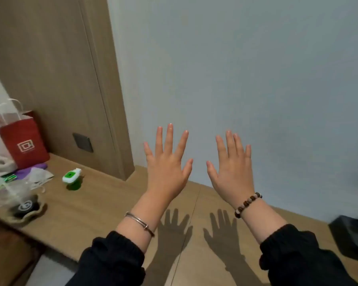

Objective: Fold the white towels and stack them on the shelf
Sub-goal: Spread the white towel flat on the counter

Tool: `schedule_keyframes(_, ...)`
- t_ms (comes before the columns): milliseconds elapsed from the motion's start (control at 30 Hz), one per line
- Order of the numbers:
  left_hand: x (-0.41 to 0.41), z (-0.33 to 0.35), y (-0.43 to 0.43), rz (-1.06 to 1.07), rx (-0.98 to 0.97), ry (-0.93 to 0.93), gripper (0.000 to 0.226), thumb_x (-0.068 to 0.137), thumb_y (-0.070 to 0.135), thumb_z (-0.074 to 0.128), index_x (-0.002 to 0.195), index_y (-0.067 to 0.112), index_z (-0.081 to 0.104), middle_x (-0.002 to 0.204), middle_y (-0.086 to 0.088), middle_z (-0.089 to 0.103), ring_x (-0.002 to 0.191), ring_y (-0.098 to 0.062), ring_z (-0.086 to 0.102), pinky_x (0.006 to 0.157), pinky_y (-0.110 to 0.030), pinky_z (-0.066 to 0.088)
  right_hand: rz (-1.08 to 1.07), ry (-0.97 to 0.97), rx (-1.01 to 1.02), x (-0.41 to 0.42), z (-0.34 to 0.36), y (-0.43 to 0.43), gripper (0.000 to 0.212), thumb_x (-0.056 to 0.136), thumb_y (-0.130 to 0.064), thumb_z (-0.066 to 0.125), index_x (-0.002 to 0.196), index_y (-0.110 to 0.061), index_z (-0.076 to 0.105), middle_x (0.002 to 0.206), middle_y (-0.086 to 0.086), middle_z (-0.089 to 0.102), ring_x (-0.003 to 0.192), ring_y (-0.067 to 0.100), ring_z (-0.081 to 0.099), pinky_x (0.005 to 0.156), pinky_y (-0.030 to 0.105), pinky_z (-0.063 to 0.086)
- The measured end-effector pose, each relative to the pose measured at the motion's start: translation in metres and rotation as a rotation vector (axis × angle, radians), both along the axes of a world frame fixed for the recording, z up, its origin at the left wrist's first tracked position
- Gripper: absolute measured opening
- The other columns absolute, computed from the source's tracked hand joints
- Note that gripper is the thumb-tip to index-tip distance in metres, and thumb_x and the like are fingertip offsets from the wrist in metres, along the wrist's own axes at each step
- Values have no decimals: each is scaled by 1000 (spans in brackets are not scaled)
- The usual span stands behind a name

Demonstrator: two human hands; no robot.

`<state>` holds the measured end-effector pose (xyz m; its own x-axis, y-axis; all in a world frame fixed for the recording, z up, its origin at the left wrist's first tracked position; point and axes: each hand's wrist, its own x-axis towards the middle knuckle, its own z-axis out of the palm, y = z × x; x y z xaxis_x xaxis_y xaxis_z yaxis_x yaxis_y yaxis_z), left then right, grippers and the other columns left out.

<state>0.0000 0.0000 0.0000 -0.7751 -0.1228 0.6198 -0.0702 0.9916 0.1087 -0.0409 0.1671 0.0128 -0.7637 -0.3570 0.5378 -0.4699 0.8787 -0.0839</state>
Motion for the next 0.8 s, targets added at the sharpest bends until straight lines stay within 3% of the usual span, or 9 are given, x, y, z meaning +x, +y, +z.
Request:
schedule_keyframes(167,26,-70,-13,125,91,-240,70,93,48,39,151,29,5,159,-8,-1,146,-29,-4,112,-59,10,42,-194,131,1,-67,-15,71,93,-54,22,153,-16,13,160,10,4,147,25,0,115,45,-4)
schedule_keyframes(333,78,-117,-44,254,176,-390,66,92,53,22,150,32,-3,159,-7,-3,146,-26,-7,113,-56,6,197,-321,191,27,-113,-57,68,93,-50,29,151,-15,20,159,11,10,147,25,5,117,45,3)
schedule_keyframes(433,121,-128,-80,337,207,-412,64,90,55,14,146,33,-10,159,-6,-2,145,-23,-9,112,-54,4,293,-359,195,55,-125,-103,68,92,-51,28,151,-16,21,160,10,8,147,24,5,117,45,4)
schedule_keyframes(600,198,-129,-160,465,259,-416,67,92,49,26,151,24,8,159,-9,11,146,-27,6,111,-57,15,441,-365,145,109,-127,-201,67,91,-50,31,147,-14,30,157,11,18,145,26,16,115,43,8)
schedule_keyframes(800,303,-131,-253,683,291,-422,67,92,48,27,151,22,12,159,-7,11,146,-25,9,113,-54,16,626,-405,117,177,-137,-317,64,90,-47,43,145,-17,32,156,8,24,143,23,21,114,39,12)
